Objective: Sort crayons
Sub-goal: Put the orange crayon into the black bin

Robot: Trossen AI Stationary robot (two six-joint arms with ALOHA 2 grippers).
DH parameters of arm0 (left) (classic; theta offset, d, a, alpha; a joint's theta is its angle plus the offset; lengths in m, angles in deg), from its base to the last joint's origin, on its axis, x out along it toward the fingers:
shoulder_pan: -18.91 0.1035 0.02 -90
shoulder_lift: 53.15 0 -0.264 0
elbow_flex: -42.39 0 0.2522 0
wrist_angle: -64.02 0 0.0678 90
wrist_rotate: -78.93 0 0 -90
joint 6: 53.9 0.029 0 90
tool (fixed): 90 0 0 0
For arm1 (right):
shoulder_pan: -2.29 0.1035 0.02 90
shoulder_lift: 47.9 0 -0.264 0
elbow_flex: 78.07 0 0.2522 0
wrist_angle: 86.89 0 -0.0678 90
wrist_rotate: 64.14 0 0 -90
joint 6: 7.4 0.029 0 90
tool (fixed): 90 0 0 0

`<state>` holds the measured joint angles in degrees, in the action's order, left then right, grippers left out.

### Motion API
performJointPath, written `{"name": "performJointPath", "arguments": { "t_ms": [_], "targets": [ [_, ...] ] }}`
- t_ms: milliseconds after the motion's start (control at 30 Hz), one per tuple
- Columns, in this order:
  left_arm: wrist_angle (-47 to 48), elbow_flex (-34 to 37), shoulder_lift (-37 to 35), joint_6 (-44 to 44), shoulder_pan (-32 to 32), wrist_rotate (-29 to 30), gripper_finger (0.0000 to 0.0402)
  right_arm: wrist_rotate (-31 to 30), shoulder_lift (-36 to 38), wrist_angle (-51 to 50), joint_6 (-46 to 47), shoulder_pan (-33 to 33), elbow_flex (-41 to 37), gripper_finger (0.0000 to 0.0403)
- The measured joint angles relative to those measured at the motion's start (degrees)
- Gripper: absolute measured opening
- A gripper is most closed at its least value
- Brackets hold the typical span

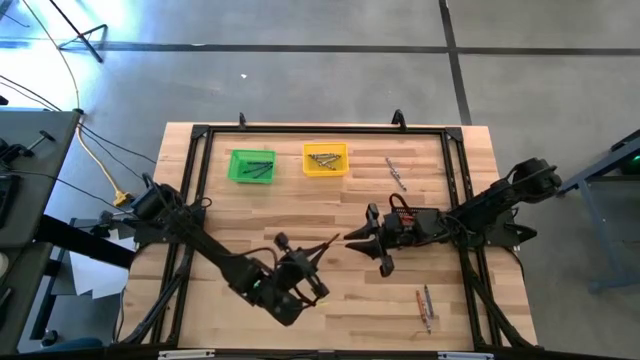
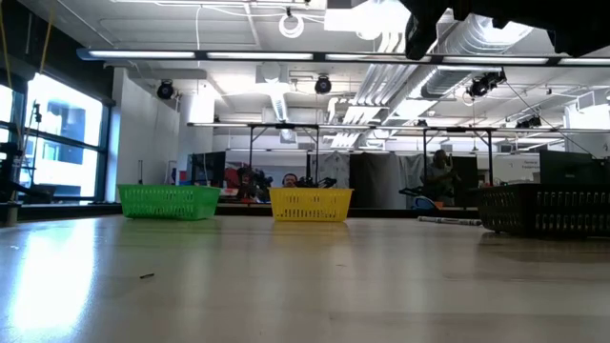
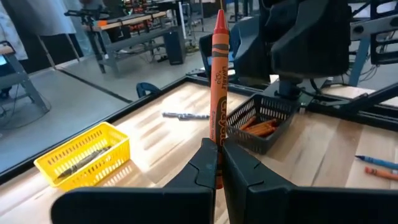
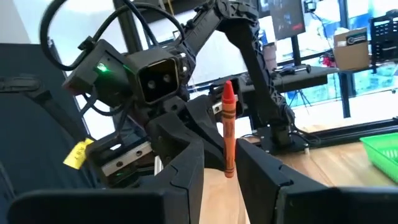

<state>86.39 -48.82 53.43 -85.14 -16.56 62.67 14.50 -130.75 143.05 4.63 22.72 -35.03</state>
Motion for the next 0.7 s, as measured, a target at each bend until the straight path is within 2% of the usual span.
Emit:
{"name": "performJointPath", "arguments": {
  "t_ms": [167,433,700],
  "targets": [
    [-2.74,0.00,0.00,3.24,0.93,-0.27,0.0000,-0.79,0.02,-0.13,1.01,0.00,0.00,0.0087],
    [-3.59,0.00,0.00,3.45,3.36,-4.38,0.0000,-4.73,0.00,-0.09,0.56,0.00,0.00,0.0087],
    [-7.22,0.00,0.00,7.55,5.36,-8.74,0.0000,-5.11,0.00,-0.04,0.38,-0.02,0.02,0.0087]
  ]
}}
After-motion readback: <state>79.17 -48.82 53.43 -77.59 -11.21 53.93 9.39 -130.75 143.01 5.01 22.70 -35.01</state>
